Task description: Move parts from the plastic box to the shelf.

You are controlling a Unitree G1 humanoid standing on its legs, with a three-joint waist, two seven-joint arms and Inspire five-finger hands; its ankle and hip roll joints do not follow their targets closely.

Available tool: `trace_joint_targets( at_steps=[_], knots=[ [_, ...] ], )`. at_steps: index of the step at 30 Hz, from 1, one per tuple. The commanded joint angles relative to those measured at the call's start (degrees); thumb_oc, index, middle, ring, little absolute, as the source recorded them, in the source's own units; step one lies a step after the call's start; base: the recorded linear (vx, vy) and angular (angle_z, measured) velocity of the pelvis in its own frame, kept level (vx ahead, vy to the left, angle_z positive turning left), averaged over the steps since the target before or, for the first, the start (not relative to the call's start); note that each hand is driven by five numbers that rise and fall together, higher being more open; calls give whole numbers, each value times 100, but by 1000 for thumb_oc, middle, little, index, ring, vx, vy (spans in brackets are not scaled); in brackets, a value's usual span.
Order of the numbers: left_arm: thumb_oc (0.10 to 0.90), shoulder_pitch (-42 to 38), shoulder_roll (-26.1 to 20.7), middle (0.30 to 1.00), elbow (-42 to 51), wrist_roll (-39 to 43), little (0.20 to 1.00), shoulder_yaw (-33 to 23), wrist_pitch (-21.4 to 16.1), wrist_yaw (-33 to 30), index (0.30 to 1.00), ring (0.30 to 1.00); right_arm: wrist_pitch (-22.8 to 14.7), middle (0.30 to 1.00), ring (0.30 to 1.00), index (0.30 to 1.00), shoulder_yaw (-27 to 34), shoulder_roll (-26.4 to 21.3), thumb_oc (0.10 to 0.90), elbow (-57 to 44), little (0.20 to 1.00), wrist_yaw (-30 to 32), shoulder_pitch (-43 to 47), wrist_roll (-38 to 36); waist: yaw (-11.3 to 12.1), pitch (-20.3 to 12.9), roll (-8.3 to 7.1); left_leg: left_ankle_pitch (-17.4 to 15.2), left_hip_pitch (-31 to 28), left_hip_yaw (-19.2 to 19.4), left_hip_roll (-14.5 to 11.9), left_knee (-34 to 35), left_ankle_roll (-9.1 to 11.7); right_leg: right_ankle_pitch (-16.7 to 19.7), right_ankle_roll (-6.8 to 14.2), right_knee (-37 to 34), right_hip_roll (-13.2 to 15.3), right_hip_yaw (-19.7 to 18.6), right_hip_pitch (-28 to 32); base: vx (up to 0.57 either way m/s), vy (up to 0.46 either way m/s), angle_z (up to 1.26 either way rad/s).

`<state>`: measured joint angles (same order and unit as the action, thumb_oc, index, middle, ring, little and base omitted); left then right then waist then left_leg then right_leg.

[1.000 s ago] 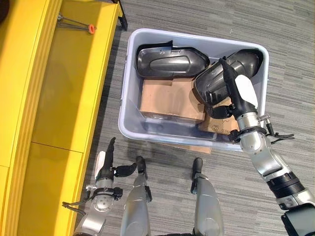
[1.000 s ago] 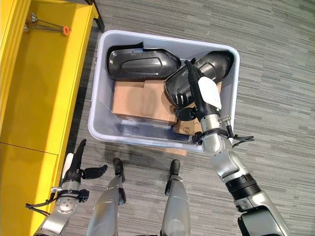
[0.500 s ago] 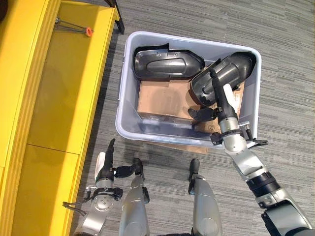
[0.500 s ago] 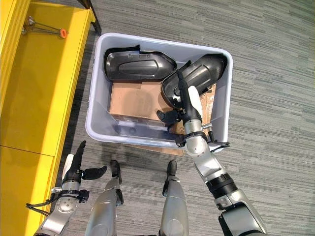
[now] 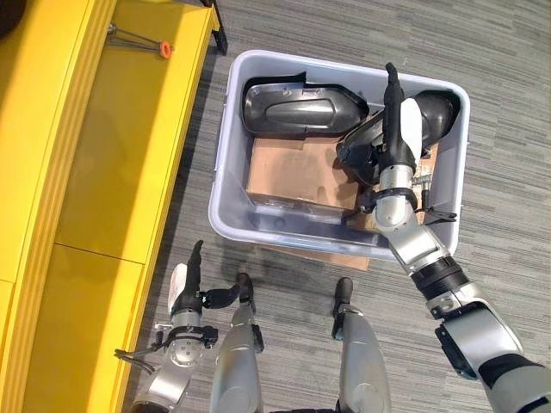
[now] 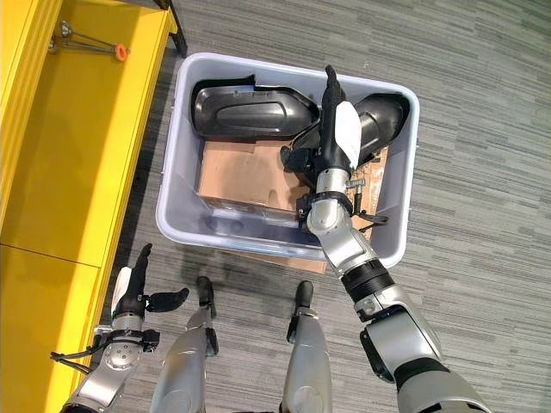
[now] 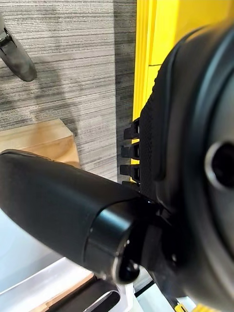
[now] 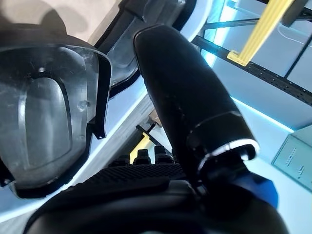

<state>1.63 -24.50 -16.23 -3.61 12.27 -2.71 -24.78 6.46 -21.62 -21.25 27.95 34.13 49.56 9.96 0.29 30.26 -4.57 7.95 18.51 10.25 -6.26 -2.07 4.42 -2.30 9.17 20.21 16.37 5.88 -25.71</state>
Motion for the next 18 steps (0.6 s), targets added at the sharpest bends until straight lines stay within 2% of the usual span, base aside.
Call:
trace_joint_targets(
  at_steps=[1, 5, 18],
  knots=[
    [900, 33, -574, 1000, 630, -348, 1000, -59, -449, -416, 1000, 1000, 15, 1000, 1000, 1000, 249, -472, 900, 71, 1000, 894, 1052, 911, 107, -46, -30, -839, -298, -186, 43, -310, -303, 597, -7, -111, -5, 149, -346, -13, 34, 7],
    [900, -38, -582, 1000, 610, -354, 1000, 44, -468, -474, 1000, 1000, 181, 1000, 1000, 1000, 350, -477, 900, 387, 1000, 1135, 1165, 976, 98, -46, 21, -861, -131, -207, 72, -388, -310, 618, -2, -108, 21, 137, -457, -15, 34, 4],
    [900, -86, -538, 1000, 579, -400, 1000, 175, -405, -528, 1000, 1000, 63, 1000, 1000, 1000, 338, -32, 900, 237, 1000, 1059, 936, 728, 8, -46, 169, -991, 173, -148, 143, -660, -374, 678, 5, -84, 79, 17, -680, 1, 38, 0]
  ],
)
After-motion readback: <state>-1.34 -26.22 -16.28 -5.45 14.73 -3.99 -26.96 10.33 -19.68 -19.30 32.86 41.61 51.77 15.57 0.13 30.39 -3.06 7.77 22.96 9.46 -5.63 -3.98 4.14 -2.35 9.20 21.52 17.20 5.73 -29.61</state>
